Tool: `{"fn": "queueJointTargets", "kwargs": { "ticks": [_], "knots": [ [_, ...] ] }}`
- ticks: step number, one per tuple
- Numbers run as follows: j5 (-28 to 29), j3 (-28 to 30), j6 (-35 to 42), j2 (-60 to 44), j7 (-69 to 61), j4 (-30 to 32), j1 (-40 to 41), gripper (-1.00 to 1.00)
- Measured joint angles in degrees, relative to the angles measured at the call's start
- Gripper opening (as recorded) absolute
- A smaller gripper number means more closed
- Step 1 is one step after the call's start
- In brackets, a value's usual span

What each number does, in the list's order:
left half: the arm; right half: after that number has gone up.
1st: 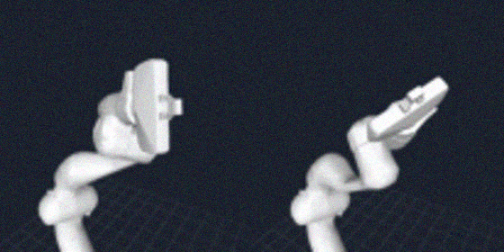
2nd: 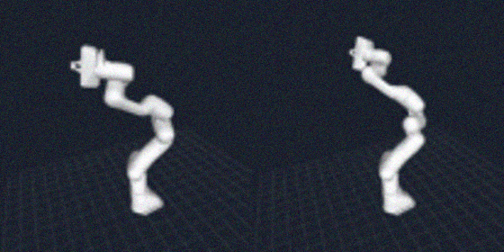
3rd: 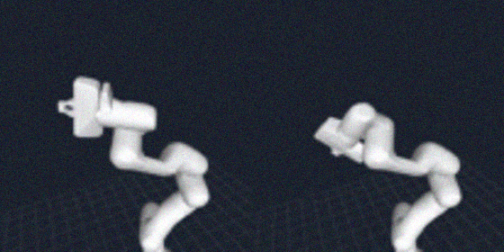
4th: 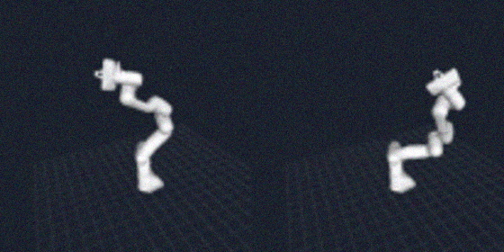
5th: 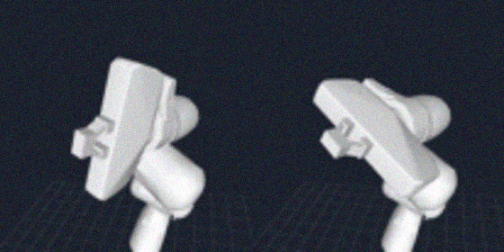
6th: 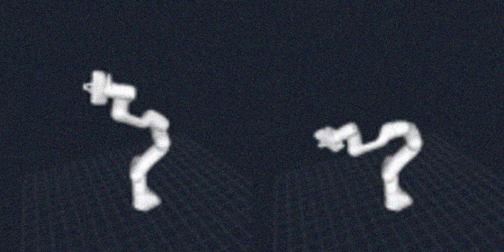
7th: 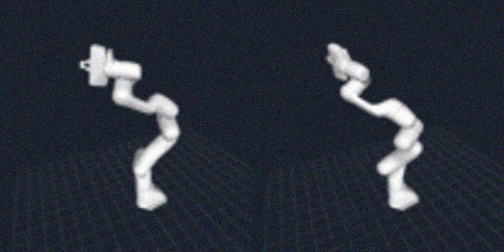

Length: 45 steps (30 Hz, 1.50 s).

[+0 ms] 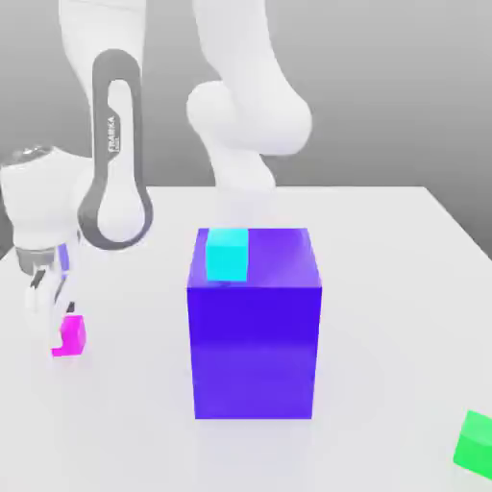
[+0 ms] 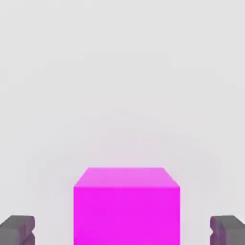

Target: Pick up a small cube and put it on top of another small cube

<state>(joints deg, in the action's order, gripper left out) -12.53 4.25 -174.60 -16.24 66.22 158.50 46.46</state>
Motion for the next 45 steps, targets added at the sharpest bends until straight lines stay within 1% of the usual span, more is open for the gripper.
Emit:
{"fn": "queueJointTargets", "kwargs": {
  "ticks": [4,5,7,11,13,17,19,23,31,41,43,45],
  "knots": [
    [0.13,-0.01,-0.06,0.00,0.13,0.00,0.02,-1.00],
    [-0.11,-0.79,-0.88,-1.01,-0.10,-0.20,0.75,-1.00],
    [0.65,0.23,0.60,0.82,0.57,0.17,-0.11,-1.00],
    [6.32,4.29,6.56,8.42,4.84,1.76,-2.79,-1.00],
    [9.47,5.04,9.80,12.00,6.90,2.18,-2.85,-1.00],
    [8.30,3.31,15.82,10.22,2.80,-3.63,-3.46,-1.00],
    [8.48,1.41,18.20,8.66,3.25,-6.68,-5.24,-1.00],
    [10.41,-3.36,22.13,5.77,8.33,-12.16,-11.38,-1.00],
    [15.63,-13.04,27.75,1.43,24.44,-20.80,-27.92,-1.00],
    [20.06,-22.59,32.12,-1.13,42.04,-28.00,-46.53,-1.00],
    [20.90,-24.45,32.02,-0.96,46.50,-28.65,-50.34,-1.00],
    [22.39,-25.98,30.33,-0.43,52.99,-28.29,-54.80,-1.00]
  ]
}}
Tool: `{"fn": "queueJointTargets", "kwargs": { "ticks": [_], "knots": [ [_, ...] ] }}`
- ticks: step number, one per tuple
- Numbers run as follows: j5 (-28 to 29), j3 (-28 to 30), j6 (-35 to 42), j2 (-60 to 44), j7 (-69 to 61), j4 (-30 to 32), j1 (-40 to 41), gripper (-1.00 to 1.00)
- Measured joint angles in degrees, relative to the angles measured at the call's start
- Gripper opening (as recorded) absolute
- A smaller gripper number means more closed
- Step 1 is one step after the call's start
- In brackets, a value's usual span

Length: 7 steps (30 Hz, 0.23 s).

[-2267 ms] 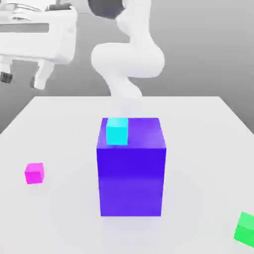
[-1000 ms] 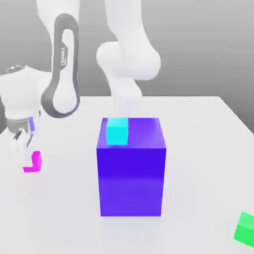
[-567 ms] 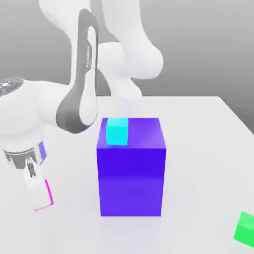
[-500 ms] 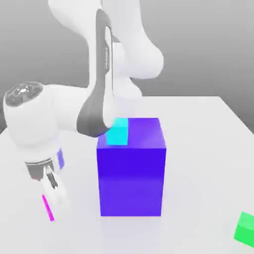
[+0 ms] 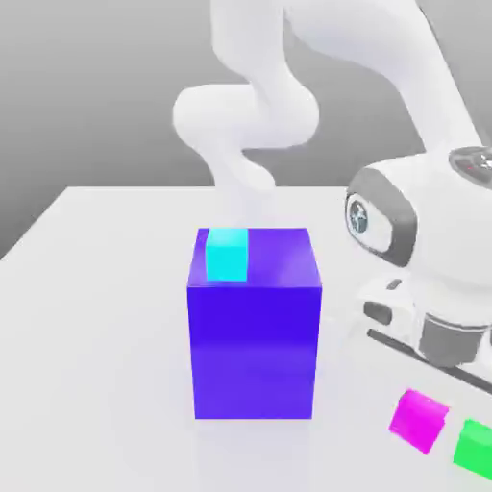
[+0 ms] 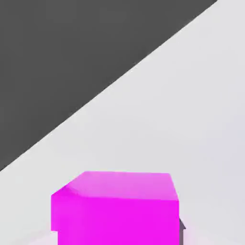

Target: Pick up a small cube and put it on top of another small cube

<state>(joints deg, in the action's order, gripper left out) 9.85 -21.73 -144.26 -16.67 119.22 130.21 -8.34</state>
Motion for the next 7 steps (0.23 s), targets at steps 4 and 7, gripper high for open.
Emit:
{"fn": "queueJointTargets", "kwargs": {
  "ticks": [4,7],
  "knots": [
    [5.32,2.67,-6.74,-6.39,6.75,-0.37,-5.03,1.00],
    [5.32,2.67,-6.74,-6.39,6.75,-0.37,-5.03,1.00]
  ]
}}
